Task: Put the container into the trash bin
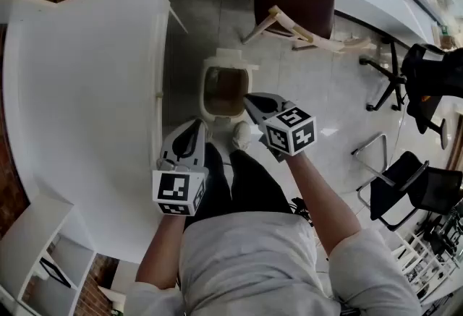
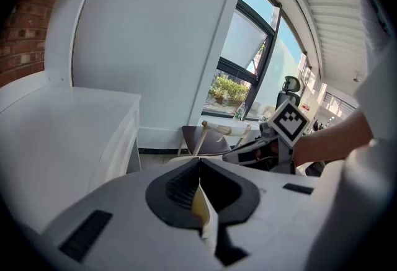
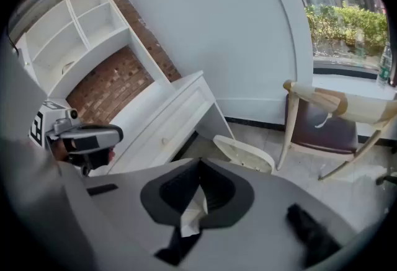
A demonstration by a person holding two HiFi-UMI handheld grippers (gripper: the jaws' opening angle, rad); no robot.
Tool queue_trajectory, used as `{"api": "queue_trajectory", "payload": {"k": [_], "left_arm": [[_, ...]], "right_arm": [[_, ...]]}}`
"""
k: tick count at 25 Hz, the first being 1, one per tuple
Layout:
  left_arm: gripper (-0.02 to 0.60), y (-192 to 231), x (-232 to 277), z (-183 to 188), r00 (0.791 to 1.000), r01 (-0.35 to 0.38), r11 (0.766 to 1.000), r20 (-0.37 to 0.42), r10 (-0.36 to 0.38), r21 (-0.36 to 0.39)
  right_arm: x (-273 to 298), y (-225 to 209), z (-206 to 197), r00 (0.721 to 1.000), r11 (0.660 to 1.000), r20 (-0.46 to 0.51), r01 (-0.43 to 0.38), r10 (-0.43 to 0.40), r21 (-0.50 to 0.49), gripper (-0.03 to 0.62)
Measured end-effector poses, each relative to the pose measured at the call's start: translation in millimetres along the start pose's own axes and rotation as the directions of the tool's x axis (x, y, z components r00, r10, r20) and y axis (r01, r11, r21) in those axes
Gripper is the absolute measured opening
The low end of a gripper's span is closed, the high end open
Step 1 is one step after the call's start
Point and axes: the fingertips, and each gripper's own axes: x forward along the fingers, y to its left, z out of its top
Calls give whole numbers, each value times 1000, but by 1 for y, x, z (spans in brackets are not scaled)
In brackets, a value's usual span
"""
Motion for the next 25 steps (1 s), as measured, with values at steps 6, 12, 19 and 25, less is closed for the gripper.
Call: {"api": "queue_trajectory", "payload": {"k": [6,12,19,25], "left_arm": [[15,-11,-19,21,1000,14,1000,13,-14,20],[15,-24,-45,47,999,15,998,50,-18,54],[15,-32,-76,69,996,-4,998,89,-1,59],[15,-45,-96,85,992,-9,998,125,0,66]], "right_arm": [[-52,28,43,997,998,81,-12,17,-59,28],[-101,60,78,987,992,157,-20,40,-126,28],[-136,98,94,975,985,208,-45,79,-165,28],[-160,122,100,963,979,244,-62,110,-196,28]]}}
